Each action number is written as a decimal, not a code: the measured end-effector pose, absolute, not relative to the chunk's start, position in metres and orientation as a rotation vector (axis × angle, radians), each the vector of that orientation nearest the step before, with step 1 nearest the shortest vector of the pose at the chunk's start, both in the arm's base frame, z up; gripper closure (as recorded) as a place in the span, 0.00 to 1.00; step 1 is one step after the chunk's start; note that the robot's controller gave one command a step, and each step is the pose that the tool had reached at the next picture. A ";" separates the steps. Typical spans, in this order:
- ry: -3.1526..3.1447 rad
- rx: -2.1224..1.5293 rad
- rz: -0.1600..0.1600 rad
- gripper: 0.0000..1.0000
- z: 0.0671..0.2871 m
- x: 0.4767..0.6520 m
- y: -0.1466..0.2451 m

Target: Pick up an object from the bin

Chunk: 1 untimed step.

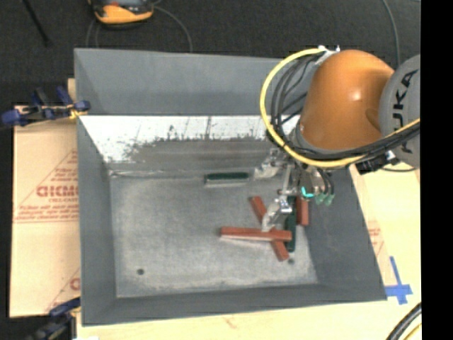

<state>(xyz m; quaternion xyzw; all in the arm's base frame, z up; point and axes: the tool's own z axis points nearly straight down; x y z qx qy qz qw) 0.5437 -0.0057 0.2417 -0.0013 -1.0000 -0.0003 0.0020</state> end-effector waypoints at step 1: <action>-3.146 -0.004 -0.001 0.00 0.246 0.545 -0.006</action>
Offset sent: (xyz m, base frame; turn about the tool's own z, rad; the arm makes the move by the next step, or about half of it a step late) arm -0.0649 -0.0202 -0.0971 -0.1697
